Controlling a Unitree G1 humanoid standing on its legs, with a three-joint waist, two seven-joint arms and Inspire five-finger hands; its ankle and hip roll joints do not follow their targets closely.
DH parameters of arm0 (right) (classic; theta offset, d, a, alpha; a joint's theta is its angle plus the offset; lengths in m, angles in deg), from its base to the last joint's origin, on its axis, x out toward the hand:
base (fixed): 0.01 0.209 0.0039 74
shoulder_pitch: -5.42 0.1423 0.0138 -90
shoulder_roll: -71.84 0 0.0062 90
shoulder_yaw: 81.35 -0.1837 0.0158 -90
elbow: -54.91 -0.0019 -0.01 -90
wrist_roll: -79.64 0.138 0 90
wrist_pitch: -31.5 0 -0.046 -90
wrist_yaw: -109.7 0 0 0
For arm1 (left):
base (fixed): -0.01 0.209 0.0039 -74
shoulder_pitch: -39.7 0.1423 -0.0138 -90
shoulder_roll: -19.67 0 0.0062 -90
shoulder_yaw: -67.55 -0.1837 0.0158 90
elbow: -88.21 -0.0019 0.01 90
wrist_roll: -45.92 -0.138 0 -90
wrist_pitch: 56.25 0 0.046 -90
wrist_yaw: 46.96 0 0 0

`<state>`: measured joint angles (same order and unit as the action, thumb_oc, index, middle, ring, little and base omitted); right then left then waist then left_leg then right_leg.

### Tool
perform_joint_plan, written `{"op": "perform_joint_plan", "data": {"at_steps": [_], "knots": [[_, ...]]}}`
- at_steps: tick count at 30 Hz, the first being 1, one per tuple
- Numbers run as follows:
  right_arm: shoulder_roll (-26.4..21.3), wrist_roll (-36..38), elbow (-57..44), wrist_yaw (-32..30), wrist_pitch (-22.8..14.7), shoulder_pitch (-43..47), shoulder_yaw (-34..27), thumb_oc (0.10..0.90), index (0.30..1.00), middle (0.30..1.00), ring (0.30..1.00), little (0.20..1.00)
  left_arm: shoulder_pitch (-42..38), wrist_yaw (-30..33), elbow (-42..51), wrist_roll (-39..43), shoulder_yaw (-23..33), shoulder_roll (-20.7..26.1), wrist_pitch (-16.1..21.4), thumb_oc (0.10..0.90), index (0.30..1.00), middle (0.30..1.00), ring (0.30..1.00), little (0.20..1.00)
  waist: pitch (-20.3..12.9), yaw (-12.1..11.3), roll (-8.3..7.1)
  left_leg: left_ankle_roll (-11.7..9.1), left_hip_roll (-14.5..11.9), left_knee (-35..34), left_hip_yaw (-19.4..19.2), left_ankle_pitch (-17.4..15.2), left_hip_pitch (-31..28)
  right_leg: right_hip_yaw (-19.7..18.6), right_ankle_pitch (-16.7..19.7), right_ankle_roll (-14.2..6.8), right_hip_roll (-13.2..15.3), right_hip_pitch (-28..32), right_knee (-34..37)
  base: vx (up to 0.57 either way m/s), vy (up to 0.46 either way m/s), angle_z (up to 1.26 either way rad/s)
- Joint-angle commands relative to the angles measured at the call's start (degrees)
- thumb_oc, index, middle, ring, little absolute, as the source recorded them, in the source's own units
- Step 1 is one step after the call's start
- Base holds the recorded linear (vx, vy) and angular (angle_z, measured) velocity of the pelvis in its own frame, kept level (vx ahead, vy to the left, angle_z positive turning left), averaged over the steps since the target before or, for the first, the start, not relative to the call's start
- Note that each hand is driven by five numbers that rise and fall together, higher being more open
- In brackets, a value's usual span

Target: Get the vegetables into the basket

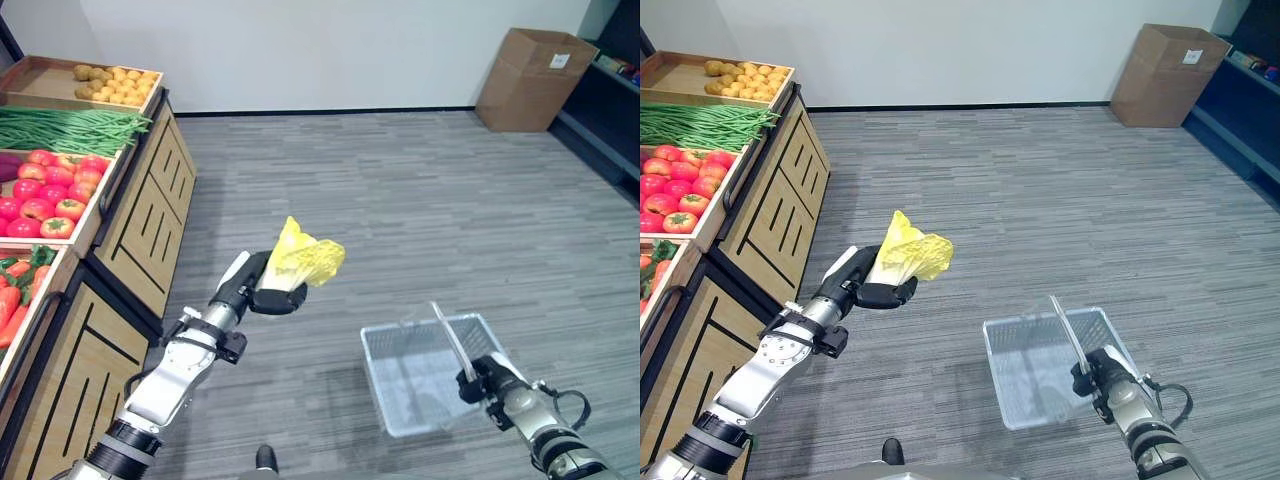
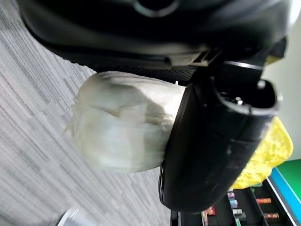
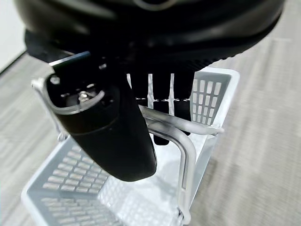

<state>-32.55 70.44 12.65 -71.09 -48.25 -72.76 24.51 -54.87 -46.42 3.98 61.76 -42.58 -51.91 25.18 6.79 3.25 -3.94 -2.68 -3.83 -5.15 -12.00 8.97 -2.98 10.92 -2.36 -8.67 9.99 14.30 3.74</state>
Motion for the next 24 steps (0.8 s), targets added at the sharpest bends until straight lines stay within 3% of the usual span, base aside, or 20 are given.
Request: {"op": "perform_joint_plan", "data": {"at_steps": [1, 11, 24], "knots": [[-6.5, -1.71, -2.53, -4.99, -2.02, 12.79, 1.59, 0.4, 0.3, 0.3, 0.3, 0.3, -10.73, -0.37, 1.38, -1.4, -1.11, -2.94, 3.99, 0.4, 0.3, 0.3, 0.3, 0.3, -2.52, -1.03, 1.27, -2.17, -3.41, 0.54, -0.46, -8.94, -7.16, -0.51, 4.06, -1.13, 0.91, -5.87, -0.53, 0.0, 0.0, 0.0], [-4.29, -4.74, -16.91, -5.01, -1.54, 18.99, 4.97, 0.4, 0.3, 0.3, 0.3, 0.3, -16.51, -1.32, -12.4, -11.11, -9.76, -9.15, 1.94, 0.4, 0.3, 0.3, 0.3, 0.3, -3.13, 0.95, 3.03, -2.38, -3.81, 1.13, -1.27, -8.65, -7.29, -1.95, 3.46, -0.64, 0.69, -6.72, -1.61, -0.02, -0.011, -0.06], [0.16, -4.72, -34.33, -5.39, -3.46, 14.63, 5.06, 0.4, 0.3, 0.3, 0.3, 0.3, -18.75, 2.31, -32.68, -25.67, -16.04, -18.84, -0.28, 0.4, 0.3, 0.3, 0.3, 0.3, -3.52, 3.56, 4.06, -2.53, -4.06, 0.94, -2.79, -8.56, -7.76, -3.42, 3.64, -0.47, 0.38, -7.56, -1.52, -0.01, -0.009, -0.07]]}}
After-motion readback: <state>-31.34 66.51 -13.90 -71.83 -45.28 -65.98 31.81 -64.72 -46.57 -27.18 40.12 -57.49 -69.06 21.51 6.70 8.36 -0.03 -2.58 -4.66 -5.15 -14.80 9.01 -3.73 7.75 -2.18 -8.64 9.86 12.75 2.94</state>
